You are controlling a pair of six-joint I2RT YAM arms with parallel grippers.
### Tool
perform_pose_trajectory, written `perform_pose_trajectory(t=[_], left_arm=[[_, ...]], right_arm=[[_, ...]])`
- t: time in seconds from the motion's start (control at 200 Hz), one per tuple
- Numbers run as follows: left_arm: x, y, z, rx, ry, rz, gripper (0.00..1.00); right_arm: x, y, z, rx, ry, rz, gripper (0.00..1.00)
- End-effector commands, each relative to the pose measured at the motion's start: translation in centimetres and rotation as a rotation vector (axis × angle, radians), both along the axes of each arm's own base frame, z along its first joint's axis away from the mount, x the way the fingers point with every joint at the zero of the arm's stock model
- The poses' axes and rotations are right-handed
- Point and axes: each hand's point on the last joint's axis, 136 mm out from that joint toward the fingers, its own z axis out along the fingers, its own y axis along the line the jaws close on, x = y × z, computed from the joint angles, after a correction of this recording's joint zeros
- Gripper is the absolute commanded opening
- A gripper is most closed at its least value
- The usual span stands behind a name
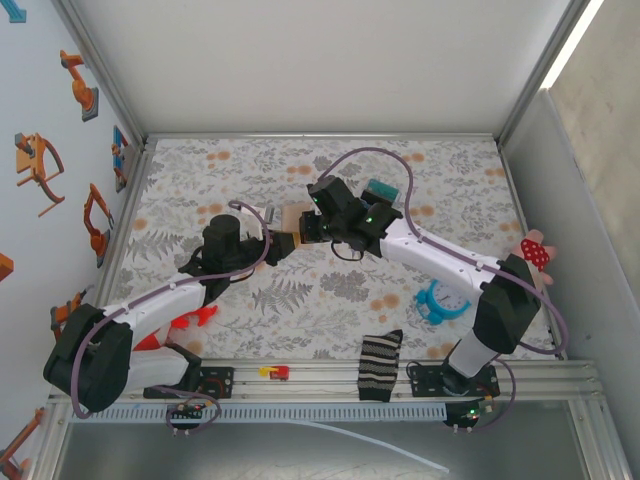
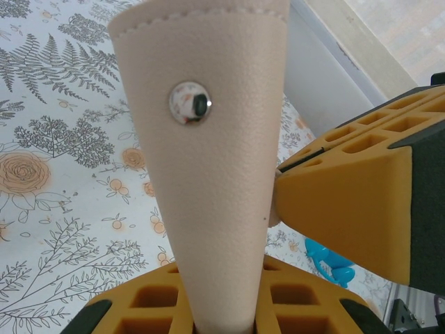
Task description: Take the credit cards out of the card holder
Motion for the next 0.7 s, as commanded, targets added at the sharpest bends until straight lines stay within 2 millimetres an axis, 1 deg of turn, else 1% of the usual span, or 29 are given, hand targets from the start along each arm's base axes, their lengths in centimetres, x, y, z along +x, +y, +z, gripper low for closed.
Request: perform_pose_trajectory(t=[0.0, 0.21, 0.546, 0.696], left_arm=[[0.0, -0.7, 3.2, -0.066, -0.087, -0.03, 0.0], [-0.1, -0.7, 3.1, -0.065, -0.086, -0.032, 0.0], [-0.1, -0.6, 3.0, -0.064, -0.087, -0.033, 0.0], [-0.1, -0.7, 3.0, -0.064, -0.089, -0.034, 0.0]], right_arm=[[0.7, -0.6, 0.3, -0.025, -0.025, -0.024, 0.0], [0.8, -0.7, 0.3, -0.026, -0.031, -0.027, 0.0], [0.8, -1.9, 1.0, -0.041, -0.064, -0.052, 0.0], [0.8, -2.0, 1.0, -0.047, -0.071, -0.053, 0.0]])
